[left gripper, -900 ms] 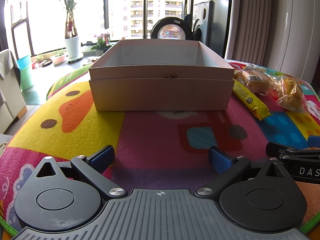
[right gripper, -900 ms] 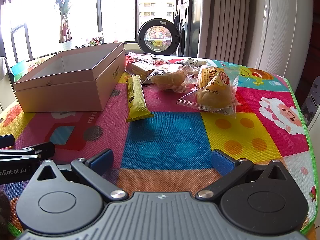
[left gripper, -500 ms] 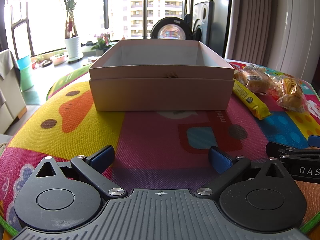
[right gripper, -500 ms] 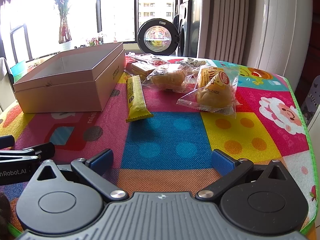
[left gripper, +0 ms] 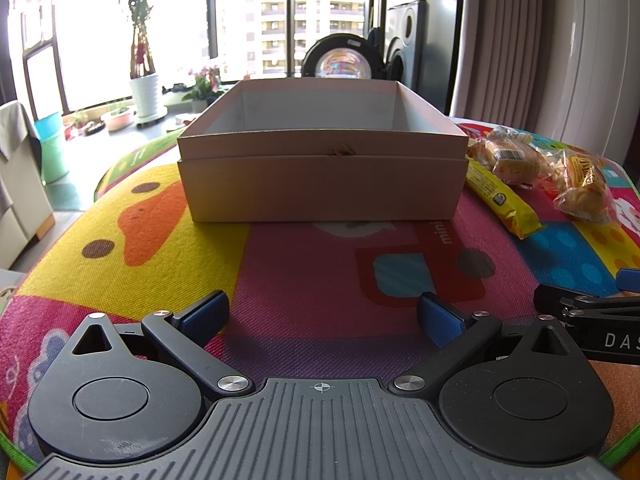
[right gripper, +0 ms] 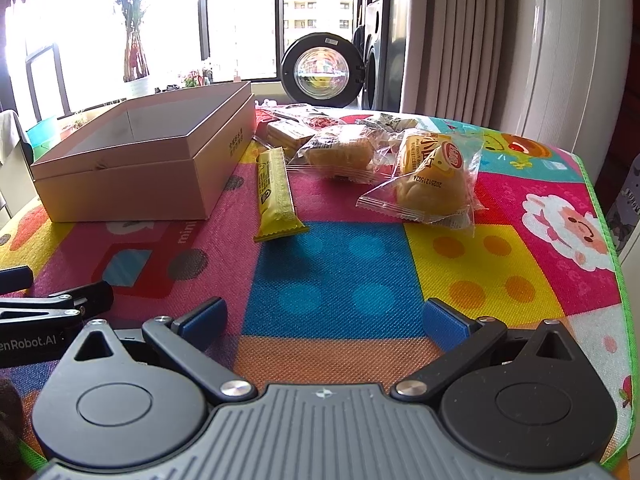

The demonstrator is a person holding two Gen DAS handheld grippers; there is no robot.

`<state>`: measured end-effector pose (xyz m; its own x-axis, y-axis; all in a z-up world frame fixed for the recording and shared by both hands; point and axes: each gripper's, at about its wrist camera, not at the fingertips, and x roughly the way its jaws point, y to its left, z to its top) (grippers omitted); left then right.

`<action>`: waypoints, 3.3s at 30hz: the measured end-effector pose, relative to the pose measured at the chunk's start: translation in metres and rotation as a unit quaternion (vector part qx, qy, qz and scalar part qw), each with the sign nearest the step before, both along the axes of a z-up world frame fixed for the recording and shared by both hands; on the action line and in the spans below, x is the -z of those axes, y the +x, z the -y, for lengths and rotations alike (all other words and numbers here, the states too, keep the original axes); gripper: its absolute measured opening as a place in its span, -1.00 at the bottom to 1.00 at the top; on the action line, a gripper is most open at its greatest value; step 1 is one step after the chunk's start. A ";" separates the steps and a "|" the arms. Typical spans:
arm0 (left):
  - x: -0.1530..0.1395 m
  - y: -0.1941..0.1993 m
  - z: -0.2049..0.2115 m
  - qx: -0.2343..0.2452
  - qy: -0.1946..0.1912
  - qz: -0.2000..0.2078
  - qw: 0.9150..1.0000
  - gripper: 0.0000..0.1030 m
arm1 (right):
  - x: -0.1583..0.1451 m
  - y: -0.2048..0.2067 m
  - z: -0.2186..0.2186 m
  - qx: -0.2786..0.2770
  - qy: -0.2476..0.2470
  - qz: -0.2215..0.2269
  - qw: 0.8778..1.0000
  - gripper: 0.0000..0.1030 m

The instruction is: Organize objects

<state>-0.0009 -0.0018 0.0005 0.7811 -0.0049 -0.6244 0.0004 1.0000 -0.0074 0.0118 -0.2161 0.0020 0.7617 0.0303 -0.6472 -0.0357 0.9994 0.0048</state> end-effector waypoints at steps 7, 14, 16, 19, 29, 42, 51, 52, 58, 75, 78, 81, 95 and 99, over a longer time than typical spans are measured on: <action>0.000 0.000 0.000 0.000 0.001 0.000 1.000 1.00 | -0.002 0.003 -0.002 0.005 -0.003 -0.018 1.000 1.00; -0.003 0.000 0.001 -0.002 0.006 0.000 1.000 1.00 | -0.003 0.004 -0.001 -0.004 -0.007 -0.021 1.000 1.00; -0.004 0.000 0.001 -0.002 0.007 0.000 1.000 1.00 | -0.003 0.005 -0.002 -0.006 -0.010 -0.023 1.000 1.00; -0.004 0.000 0.001 -0.002 0.006 0.000 1.000 1.00 | -0.004 0.007 -0.001 -0.014 -0.011 -0.029 0.999 1.00; -0.003 -0.003 -0.002 0.020 -0.004 0.002 1.000 1.00 | -0.008 0.004 0.001 -0.015 0.005 -0.030 0.999 1.00; -0.070 0.076 -0.094 -0.044 -0.014 0.105 0.993 0.99 | -0.080 -0.024 0.012 0.002 0.049 0.147 0.988 1.00; -0.032 0.158 -0.107 -0.041 -0.038 0.008 0.998 -0.72 | -0.065 0.011 0.006 -0.036 0.003 0.085 0.996 1.00; -0.030 0.159 -0.106 -0.040 -0.044 0.012 0.998 -0.71 | -0.062 0.012 0.003 -0.042 -0.011 0.080 0.996 1.00; -0.030 0.151 -0.104 -0.043 -0.086 0.034 0.995 -0.76 | -0.044 0.033 -0.025 -0.089 -0.072 0.043 0.992 0.58; -0.025 0.147 -0.113 -0.026 -0.101 0.052 0.993 -0.63 | -0.026 0.086 -0.044 -0.136 -0.042 -0.057 0.988 -0.54; -0.024 0.147 -0.115 -0.013 -0.101 0.056 0.993 -0.65 | -0.030 0.068 -0.038 -0.121 -0.041 -0.068 0.990 -0.56; -0.024 0.146 -0.112 -0.002 -0.094 0.057 0.994 -0.66 | -0.042 0.044 -0.029 -0.099 -0.031 -0.068 0.992 -0.57; -0.023 0.141 -0.112 0.002 -0.116 0.046 0.992 -0.65 | -0.152 0.014 -0.043 -0.079 0.034 -0.010 0.996 -0.57; -0.022 0.141 -0.115 0.000 -0.124 0.046 0.991 -0.64 | -0.156 0.068 -0.086 -0.107 0.064 -0.011 0.992 -0.57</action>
